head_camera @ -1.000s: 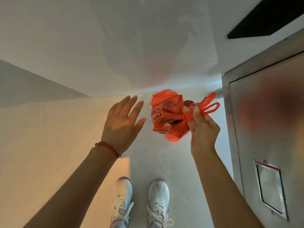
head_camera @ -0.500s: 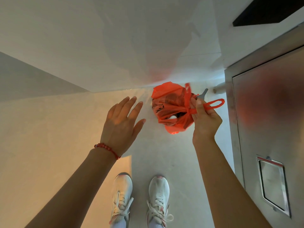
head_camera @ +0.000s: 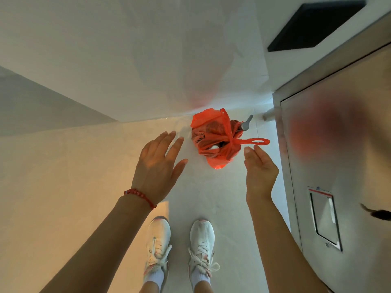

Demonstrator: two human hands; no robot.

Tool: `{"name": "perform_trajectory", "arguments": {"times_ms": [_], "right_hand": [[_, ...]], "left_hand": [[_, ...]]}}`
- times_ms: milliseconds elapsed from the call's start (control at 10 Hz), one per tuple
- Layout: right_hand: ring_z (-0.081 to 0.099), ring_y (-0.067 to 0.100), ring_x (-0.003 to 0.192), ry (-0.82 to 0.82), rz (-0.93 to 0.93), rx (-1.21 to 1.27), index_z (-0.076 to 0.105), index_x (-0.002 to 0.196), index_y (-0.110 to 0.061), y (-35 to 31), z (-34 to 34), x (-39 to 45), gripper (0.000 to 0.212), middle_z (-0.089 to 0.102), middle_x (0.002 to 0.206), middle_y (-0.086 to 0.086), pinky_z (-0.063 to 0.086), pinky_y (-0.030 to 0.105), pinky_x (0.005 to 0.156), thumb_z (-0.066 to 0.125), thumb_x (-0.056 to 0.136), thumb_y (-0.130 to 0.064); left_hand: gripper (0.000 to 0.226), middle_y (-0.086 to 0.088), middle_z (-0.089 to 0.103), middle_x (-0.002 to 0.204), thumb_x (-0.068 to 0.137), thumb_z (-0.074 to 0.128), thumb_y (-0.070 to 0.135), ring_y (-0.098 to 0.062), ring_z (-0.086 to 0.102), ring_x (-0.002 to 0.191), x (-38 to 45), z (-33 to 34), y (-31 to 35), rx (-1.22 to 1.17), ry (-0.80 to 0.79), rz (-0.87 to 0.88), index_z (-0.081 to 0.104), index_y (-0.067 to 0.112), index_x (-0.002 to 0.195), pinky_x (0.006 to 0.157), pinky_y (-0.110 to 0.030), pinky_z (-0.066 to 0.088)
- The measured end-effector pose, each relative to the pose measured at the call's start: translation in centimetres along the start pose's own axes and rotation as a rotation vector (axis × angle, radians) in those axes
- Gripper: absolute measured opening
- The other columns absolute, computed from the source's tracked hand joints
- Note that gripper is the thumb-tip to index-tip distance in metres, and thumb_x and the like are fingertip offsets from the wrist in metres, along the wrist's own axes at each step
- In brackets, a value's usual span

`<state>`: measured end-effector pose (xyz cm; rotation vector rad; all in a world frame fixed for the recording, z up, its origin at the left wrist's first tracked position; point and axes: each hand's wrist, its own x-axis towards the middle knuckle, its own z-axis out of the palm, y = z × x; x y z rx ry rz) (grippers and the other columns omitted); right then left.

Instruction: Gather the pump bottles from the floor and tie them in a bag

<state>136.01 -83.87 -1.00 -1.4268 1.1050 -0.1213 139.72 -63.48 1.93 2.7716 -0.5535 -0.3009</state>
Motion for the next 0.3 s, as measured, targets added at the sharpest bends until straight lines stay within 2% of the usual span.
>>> {"name": "perform_trajectory", "arguments": {"times_ms": [100, 200, 300], "right_hand": [[0.066, 0.012, 0.089, -0.034, 0.024, 0.053, 0.055, 0.119, 0.004, -1.5, -1.2, -2.6, 0.036, 0.07, 0.095, 0.002, 0.051, 0.021, 0.085, 0.06, 0.084, -0.002], [0.059, 0.025, 0.11, -0.115, -0.118, -0.308, 0.058, 0.119, -0.003, -3.6, -2.3, -5.9, 0.038, 0.064, 0.118, 0.012, 0.045, 0.033, 0.097, 0.065, 0.083, -0.014], [0.053, 0.024, 0.12, -0.193, -0.303, -0.674, 0.054, 0.125, -0.012, -5.5, -3.9, -8.9, 0.041, 0.059, 0.129, 0.008, 0.038, 0.036, 0.103, 0.058, 0.088, -0.03]], "left_hand": [[0.044, -0.024, 0.058, 0.123, 0.087, 0.052, 0.03, -0.041, 0.053, 0.115, -1.1, -2.4, 1.6, -0.016, -0.043, -0.007, 0.055, 0.002, 0.12, 0.092, -0.055, 0.043], [0.046, -0.024, 0.058, 0.123, 0.083, 0.06, 0.028, -0.041, 0.053, 0.115, -2.1, -5.4, 3.0, -0.021, -0.066, -0.016, 0.055, 0.001, 0.121, 0.092, -0.056, 0.043], [0.049, -0.023, 0.059, 0.121, 0.078, 0.069, 0.023, -0.041, 0.055, 0.113, -3.6, -7.9, 4.3, 0.001, -0.058, -0.012, 0.056, 0.001, 0.12, 0.091, -0.056, 0.044]]}}
